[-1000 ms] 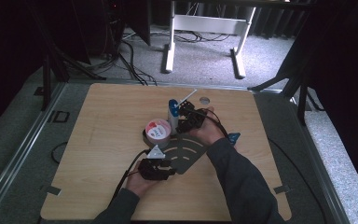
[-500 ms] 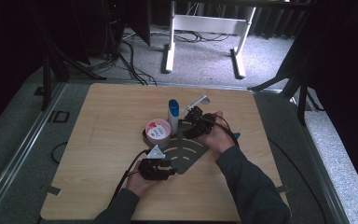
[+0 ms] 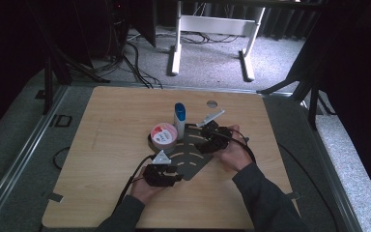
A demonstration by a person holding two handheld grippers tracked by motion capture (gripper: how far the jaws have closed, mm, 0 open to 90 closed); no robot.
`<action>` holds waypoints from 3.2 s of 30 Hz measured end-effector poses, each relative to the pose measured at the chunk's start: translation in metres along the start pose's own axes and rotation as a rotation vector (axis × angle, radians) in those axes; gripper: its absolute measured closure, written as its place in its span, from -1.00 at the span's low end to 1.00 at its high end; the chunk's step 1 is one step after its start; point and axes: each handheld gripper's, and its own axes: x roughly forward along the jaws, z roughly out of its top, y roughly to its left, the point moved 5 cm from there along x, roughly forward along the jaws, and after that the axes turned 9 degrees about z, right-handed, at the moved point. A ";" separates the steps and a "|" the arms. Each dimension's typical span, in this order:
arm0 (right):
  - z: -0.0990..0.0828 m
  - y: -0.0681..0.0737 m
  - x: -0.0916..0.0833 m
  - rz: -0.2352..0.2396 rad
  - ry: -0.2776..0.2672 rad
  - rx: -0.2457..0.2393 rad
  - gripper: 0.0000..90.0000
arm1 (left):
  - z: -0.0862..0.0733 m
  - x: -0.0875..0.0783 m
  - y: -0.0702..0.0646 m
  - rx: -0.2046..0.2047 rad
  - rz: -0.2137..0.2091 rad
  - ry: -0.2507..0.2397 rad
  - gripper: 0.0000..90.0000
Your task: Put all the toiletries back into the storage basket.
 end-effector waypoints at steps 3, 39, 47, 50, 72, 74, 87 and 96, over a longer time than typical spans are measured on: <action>-0.006 0.001 -0.003 0.003 -0.015 0.007 0.07 | 0.000 0.000 0.000 0.000 0.000 0.000 0.20; -0.084 -0.004 -0.042 -0.011 -0.115 0.066 -0.09 | 0.000 0.000 0.000 -0.003 -0.003 0.000 0.20; -0.096 -0.010 -0.052 -0.028 -0.128 0.085 -0.16 | 0.000 0.000 0.000 -0.004 -0.004 0.000 0.20; -0.101 -0.013 -0.055 -0.037 -0.127 0.094 -0.17 | 0.000 0.000 0.000 -0.005 -0.004 0.000 0.20; -0.117 -0.044 -0.056 -0.104 -0.149 0.142 -0.30 | 0.000 0.000 0.000 -0.006 -0.004 -0.001 0.20; -0.116 -0.046 -0.054 -0.109 -0.151 0.145 -0.32 | 0.000 0.000 0.000 -0.005 -0.004 -0.001 0.19; -0.107 -0.063 -0.034 -0.104 -0.172 0.154 -0.36 | 0.000 0.000 0.000 -0.006 -0.004 -0.001 0.19; -0.103 -0.067 -0.024 -0.094 -0.190 0.152 -0.38 | 0.000 0.000 0.001 -0.006 -0.005 -0.001 0.19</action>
